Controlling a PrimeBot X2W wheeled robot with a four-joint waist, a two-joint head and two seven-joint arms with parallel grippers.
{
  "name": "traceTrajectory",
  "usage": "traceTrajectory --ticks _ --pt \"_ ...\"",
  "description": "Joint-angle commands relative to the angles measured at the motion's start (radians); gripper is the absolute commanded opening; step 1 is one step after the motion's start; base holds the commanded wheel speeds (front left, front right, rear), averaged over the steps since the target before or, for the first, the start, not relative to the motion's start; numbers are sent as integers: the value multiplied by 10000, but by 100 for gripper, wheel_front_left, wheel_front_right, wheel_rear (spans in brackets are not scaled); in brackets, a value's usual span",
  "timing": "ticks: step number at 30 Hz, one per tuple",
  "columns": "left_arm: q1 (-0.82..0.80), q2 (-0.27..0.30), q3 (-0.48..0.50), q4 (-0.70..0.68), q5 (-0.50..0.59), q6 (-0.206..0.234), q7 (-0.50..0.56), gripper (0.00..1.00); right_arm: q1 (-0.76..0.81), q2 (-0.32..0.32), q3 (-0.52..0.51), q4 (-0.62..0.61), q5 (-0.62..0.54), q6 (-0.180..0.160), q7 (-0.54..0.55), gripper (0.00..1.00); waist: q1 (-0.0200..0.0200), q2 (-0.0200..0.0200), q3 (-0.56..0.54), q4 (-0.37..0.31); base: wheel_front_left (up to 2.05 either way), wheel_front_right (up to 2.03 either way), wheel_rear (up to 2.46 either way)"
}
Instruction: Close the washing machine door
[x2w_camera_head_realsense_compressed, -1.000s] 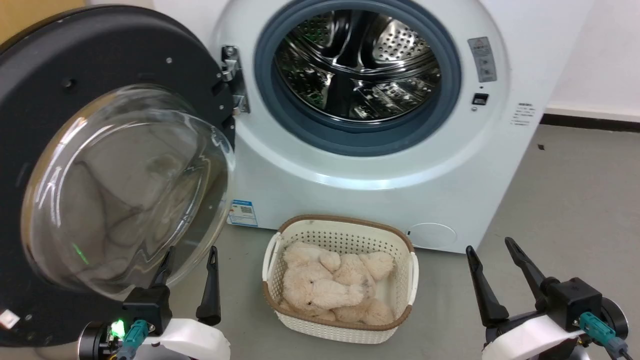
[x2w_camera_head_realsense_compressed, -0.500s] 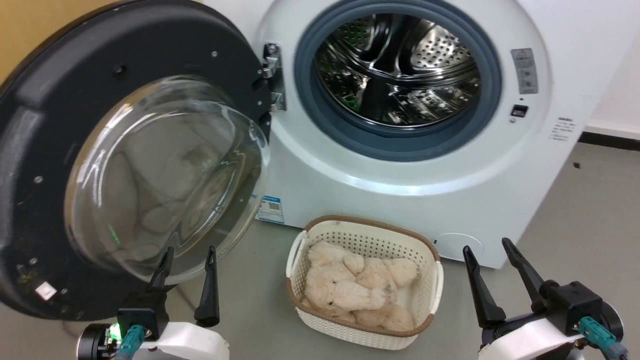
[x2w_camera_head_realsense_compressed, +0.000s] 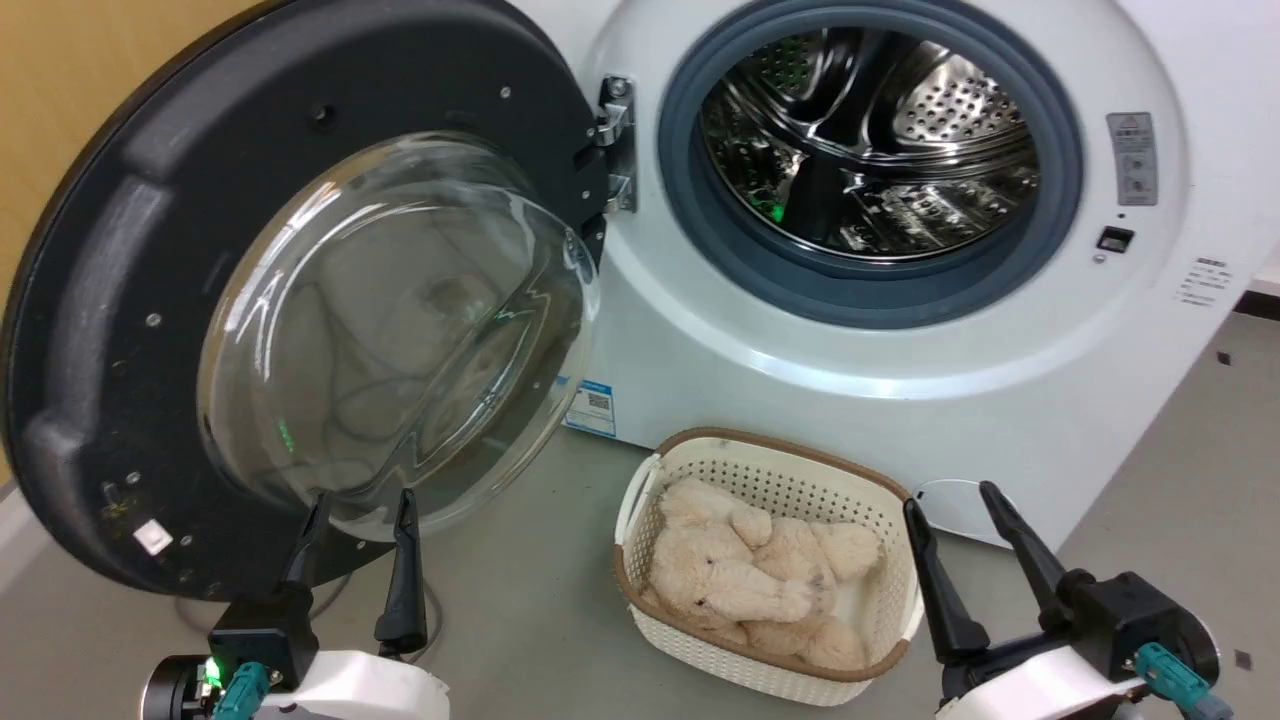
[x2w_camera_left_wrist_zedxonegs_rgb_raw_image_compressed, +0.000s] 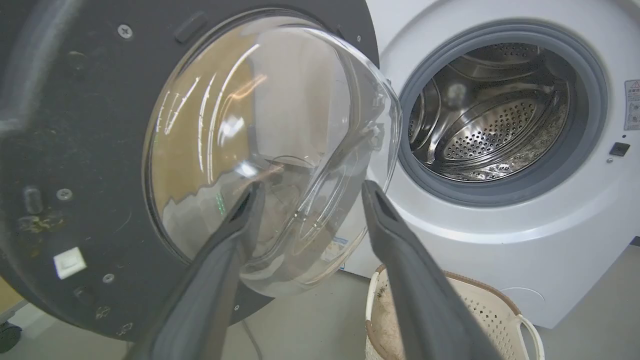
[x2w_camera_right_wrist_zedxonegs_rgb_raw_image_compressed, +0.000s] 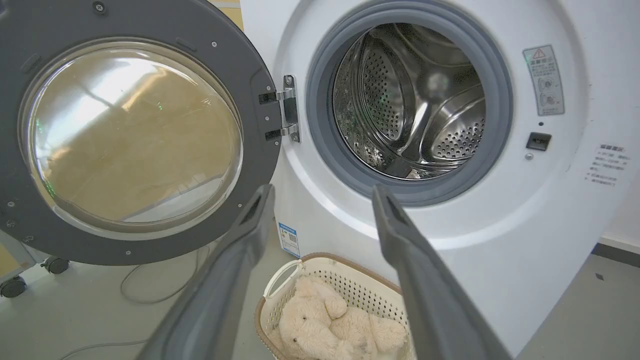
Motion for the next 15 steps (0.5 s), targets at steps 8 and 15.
traceTrajectory --ticks 8,15 --pt "203 -6 130 -219 -204 116 -240 100 -272 -78 340 179 285 5 -256 100 0 0 116 444 0 0 0" --pt "299 -6 214 -385 -339 186 -386 100 -436 -149 580 302 455 5 -402 100 0 0 202 785 0 0 0"
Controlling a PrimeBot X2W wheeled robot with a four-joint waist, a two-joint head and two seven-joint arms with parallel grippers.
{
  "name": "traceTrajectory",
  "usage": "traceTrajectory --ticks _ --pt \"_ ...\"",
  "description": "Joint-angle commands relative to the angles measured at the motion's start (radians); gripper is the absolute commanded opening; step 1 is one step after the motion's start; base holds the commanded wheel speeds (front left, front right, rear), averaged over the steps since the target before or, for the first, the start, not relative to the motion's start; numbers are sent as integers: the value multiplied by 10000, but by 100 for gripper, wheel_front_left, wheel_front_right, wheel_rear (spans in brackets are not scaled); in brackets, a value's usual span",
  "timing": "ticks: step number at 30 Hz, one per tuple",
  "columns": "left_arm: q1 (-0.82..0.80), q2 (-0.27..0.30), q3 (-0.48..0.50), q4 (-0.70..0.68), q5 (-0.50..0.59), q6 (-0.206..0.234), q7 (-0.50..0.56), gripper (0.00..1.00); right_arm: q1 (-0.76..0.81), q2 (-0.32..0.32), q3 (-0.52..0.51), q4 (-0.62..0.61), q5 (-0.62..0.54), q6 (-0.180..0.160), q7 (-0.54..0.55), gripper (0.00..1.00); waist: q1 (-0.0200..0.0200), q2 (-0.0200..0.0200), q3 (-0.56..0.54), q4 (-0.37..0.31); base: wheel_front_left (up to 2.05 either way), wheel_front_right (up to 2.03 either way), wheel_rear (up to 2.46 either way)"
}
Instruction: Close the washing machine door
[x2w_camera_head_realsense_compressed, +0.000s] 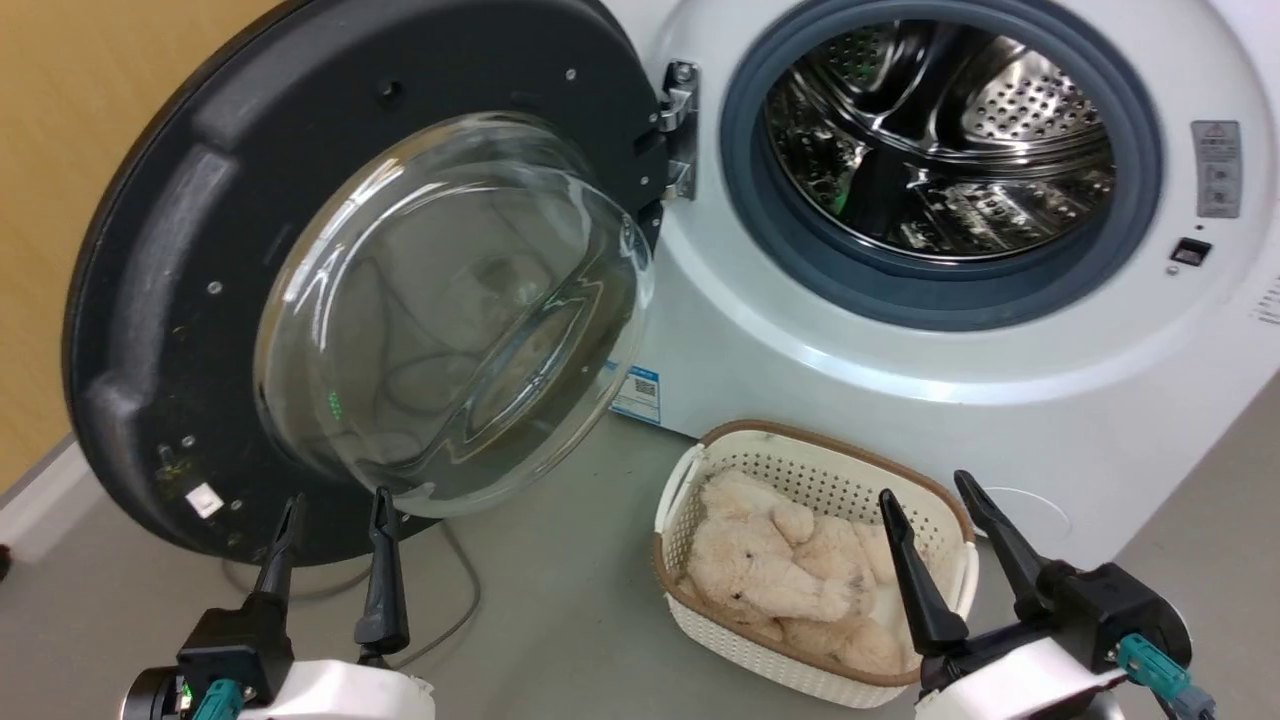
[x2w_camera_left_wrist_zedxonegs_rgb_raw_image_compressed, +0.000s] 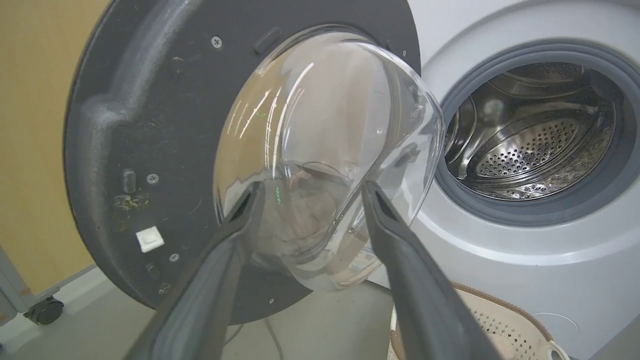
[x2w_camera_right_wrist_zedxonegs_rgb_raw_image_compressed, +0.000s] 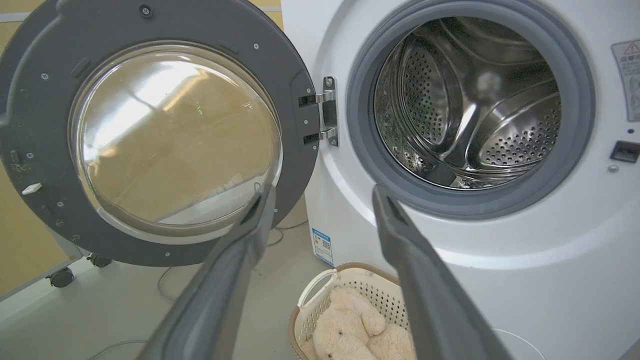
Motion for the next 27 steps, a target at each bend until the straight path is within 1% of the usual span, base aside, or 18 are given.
traceTrajectory --ticks 1,27 --pt "124 -6 34 -78 -104 48 -123 100 -171 -61 96 62 103 6 -120 100 0 0 35 104 0 0 0" --pt "410 -8 331 -457 -660 214 -666 100 -511 -269 987 364 772 7 -663 100 0 0 191 1263 0 0 0"
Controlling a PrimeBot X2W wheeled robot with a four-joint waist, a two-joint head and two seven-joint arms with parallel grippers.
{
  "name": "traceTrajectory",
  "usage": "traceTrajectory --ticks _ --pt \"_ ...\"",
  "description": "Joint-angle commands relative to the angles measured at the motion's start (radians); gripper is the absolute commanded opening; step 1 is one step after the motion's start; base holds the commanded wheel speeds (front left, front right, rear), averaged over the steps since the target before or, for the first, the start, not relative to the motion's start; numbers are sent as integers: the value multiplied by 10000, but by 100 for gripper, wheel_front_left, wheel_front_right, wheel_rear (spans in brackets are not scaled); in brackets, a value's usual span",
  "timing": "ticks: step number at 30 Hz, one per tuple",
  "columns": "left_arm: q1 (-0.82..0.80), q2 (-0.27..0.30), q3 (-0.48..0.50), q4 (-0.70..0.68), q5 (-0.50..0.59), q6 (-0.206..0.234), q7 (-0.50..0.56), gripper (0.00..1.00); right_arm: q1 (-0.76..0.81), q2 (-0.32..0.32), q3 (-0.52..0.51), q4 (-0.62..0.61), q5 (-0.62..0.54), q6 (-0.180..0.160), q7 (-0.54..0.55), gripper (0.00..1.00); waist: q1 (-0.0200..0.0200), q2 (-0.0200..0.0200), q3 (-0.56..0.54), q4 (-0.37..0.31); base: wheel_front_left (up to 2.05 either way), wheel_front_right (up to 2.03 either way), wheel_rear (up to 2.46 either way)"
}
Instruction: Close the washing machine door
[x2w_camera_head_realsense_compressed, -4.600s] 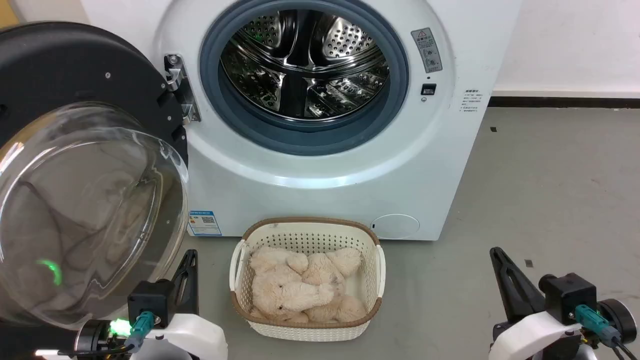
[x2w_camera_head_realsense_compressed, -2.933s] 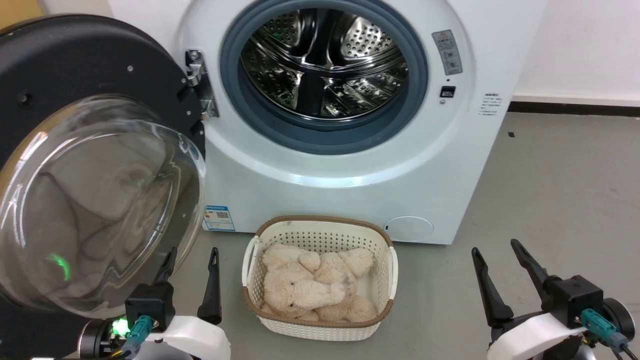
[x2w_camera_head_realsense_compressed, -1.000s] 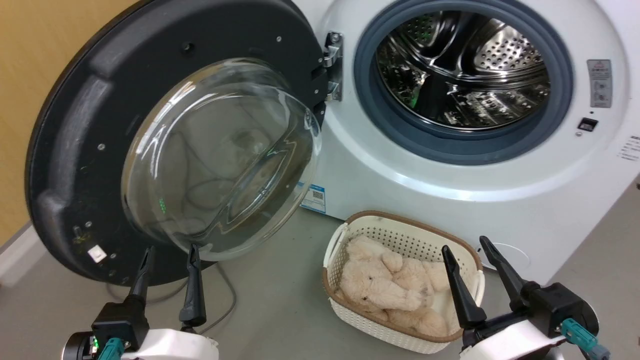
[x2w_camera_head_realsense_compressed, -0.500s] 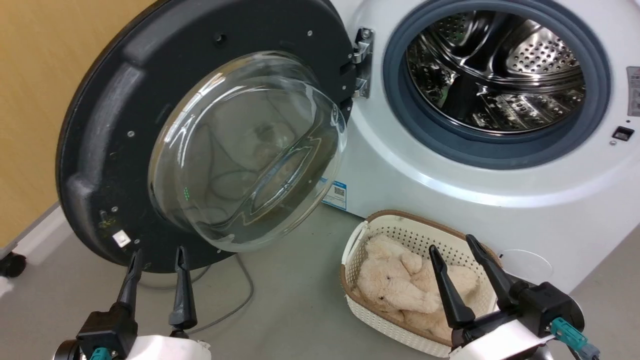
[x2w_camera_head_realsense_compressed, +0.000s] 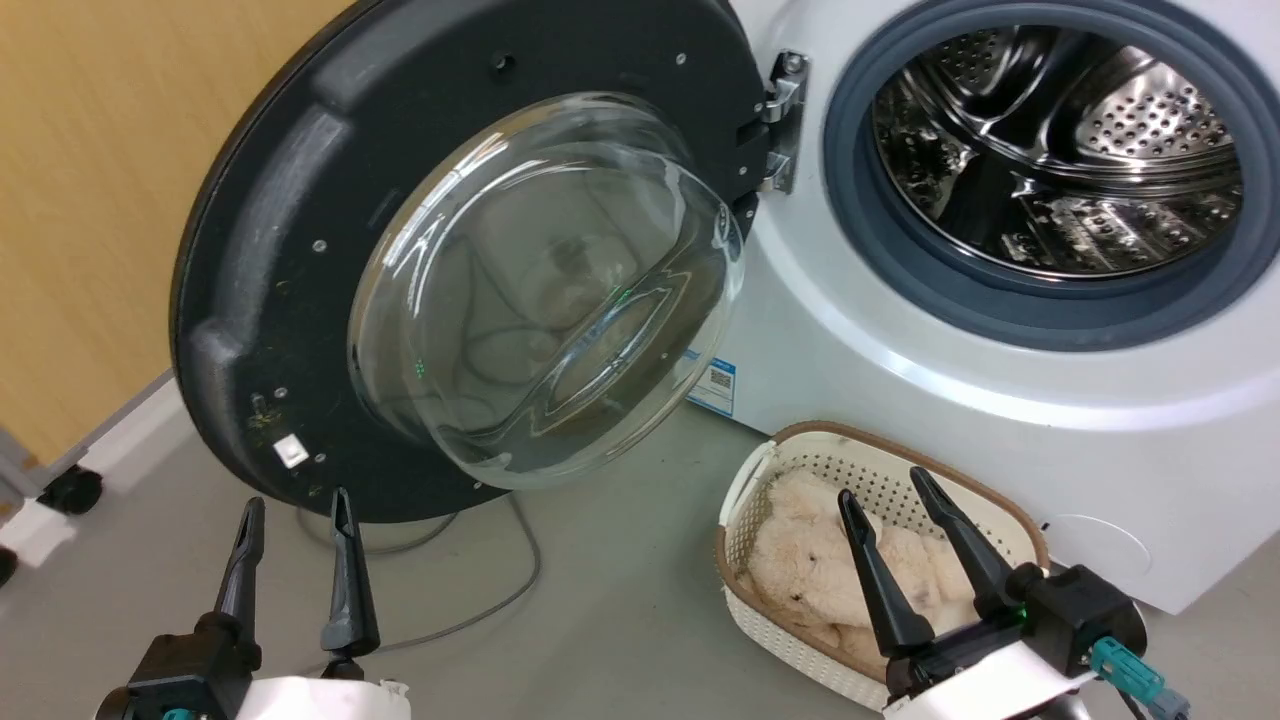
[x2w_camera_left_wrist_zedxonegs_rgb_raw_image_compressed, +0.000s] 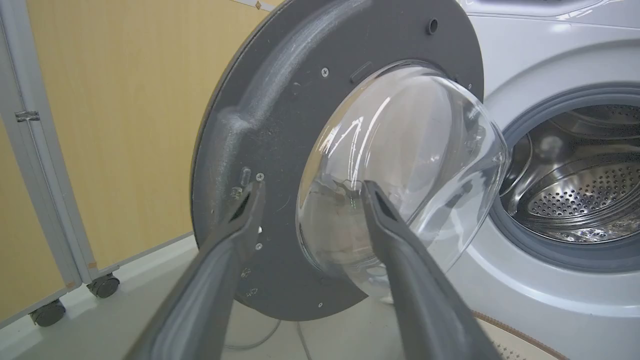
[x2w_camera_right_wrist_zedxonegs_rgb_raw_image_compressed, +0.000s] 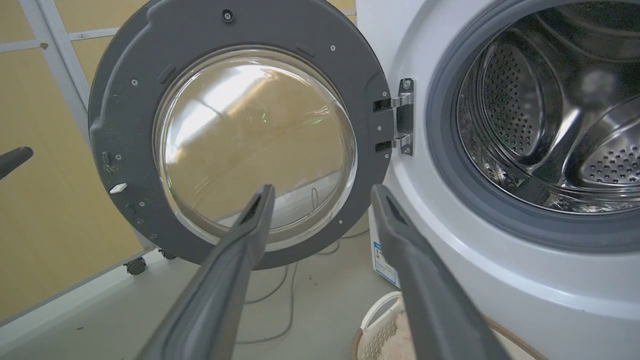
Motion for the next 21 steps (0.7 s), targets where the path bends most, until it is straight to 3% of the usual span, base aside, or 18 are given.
traceTrajectory --ticks 1,21 --pt "143 -6 26 -74 -106 57 -116 100 -212 -96 92 56 109 7 -112 100 0 0 38 107 0 0 0" --pt "129 -7 26 -114 -323 80 -343 100 -266 -143 268 126 239 8 -339 100 0 0 103 569 0 0 0"
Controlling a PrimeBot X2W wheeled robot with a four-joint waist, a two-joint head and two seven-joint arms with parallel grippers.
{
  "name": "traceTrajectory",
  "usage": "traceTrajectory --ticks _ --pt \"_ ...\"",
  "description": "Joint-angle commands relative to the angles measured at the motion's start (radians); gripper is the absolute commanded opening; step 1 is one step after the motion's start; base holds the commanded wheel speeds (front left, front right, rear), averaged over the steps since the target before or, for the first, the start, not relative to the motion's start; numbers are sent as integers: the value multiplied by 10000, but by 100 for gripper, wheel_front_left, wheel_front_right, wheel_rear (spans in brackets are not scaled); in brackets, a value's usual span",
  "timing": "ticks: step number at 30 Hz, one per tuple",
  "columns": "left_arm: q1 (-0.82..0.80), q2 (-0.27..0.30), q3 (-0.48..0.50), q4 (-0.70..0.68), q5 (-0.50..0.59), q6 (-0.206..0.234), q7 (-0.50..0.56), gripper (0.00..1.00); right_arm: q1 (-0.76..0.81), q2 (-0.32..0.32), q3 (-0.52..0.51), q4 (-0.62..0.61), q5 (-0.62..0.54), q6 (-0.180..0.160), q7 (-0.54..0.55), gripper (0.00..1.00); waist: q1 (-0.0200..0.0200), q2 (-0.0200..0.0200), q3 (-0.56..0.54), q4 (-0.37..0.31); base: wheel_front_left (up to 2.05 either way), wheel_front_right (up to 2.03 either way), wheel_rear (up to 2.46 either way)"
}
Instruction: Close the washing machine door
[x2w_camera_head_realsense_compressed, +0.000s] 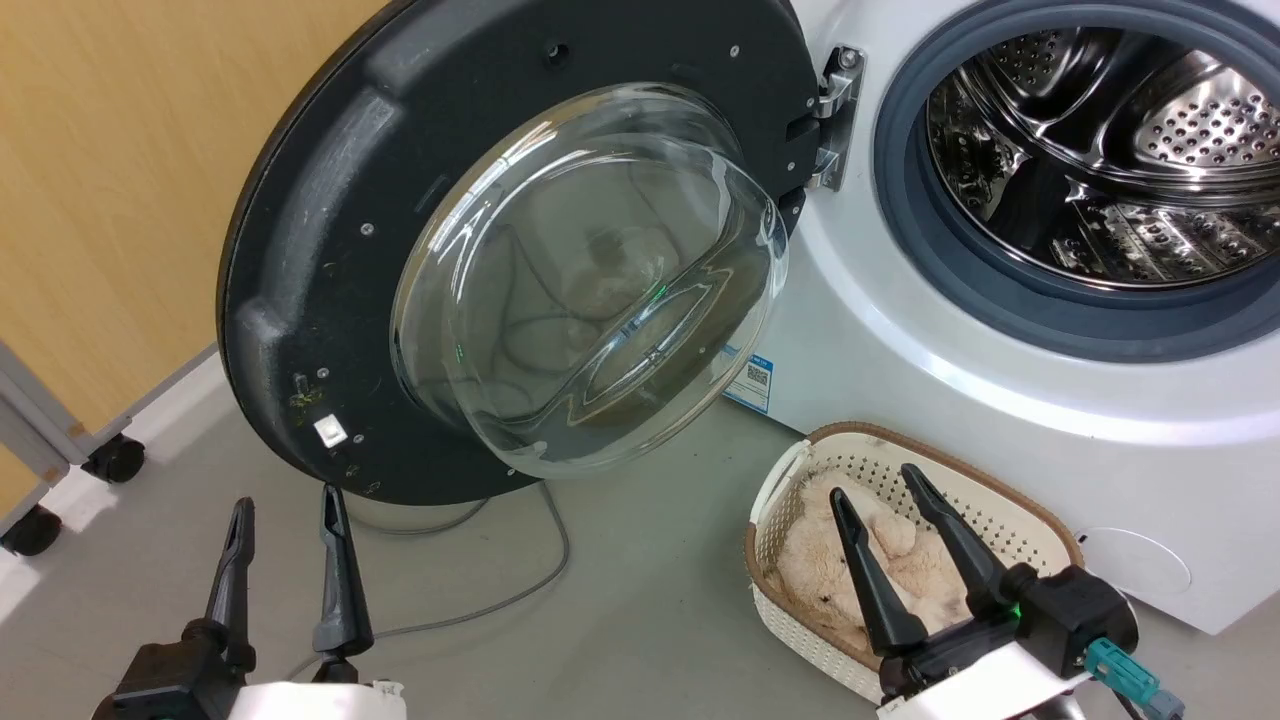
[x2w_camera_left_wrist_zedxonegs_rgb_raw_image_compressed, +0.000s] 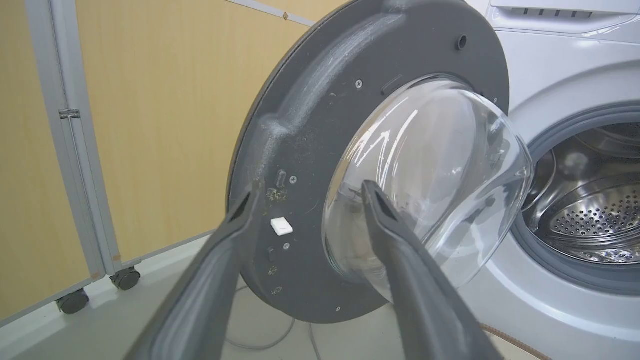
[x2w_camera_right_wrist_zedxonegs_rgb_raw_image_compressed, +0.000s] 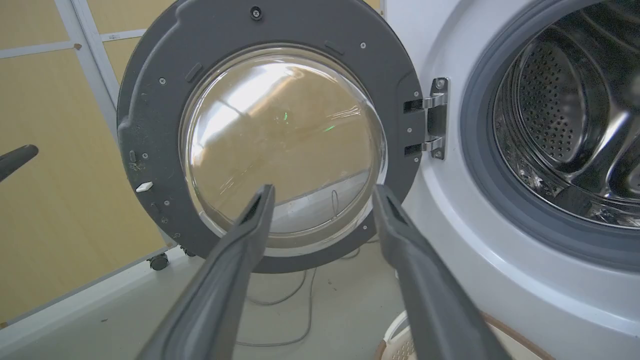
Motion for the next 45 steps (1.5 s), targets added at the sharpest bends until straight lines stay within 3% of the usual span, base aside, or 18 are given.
traceTrajectory --ticks 1,2,3,10,16,18,21,22,27,30,36,40,45 --pt "62 -7 2 -26 -112 -31 -55 36 -113 -26 -15 -12 84 8 -47 100 0 0 0 -3 0 0 0" --pt "27 -7 43 -82 -184 -55 -55 13 -110 -23 -19 -18 79 8 -47 100 0 0 2 -3 0 0 0" --pt "-25 -7 131 -149 -229 -96 -55 0 -106 -21 -21 -24 72 8 -47 100 0 0 5 -5 0 0 0" --pt "-733 37 1103 -558 -140 -782 -55 0 -32 -23 -177 -152 -20 8 -47 100 0 0 151 -33 0 0 0" --pt "-2333 976 2230 -147 -430 -1450 -55 0 180 -31 -447 -383 -189 8 -47 100 0 0 429 -57 0 0 0" --pt "-3018 1256 2631 324 -938 -1526 -55 0 239 -60 -536 -455 -257 8 -47 100 0 0 555 -65 0 0 0" --pt "-4396 2165 3546 1713 -2156 -1610 29 0 88 -128 -554 -569 -352 8 -47 100 0 0 965 -357 0 0 0" --pt "-4396 2165 3546 1713 -2156 -1610 29 0 88 -128 -554 -569 -352 8 -47 100 0 0 965 -357 0 0 0" --pt "-5794 3366 4206 3963 -3543 -1676 597 0 -193 -265 -436 -602 -400 8 -47 100 0 0 1412 -694 0 0 0" --pt "-6537 3776 4488 5362 -4456 -1695 1074 0 -340 -324 -453 -604 -399 8 -47 100 0 0 1570 -826 0 0 0" --pt "-8087 3730 5716 8236 -7800 -1709 3767 0 -464 -379 -434 -584 -370 8 -47 100 0 0 1686 -995 0 0 0" --pt "-8601 3761 6160 9396 -9102 -1650 5606 0 -499 -356 -453 -564 -331 8 -47 100 0 0 1694 -1084 0 0 0" --pt "-8731 3478 6092 9633 -10105 -1682 7851 0 -455 -311 -502 -565 -303 8 -47 100 0 0 1623 -1092 0 0 0"
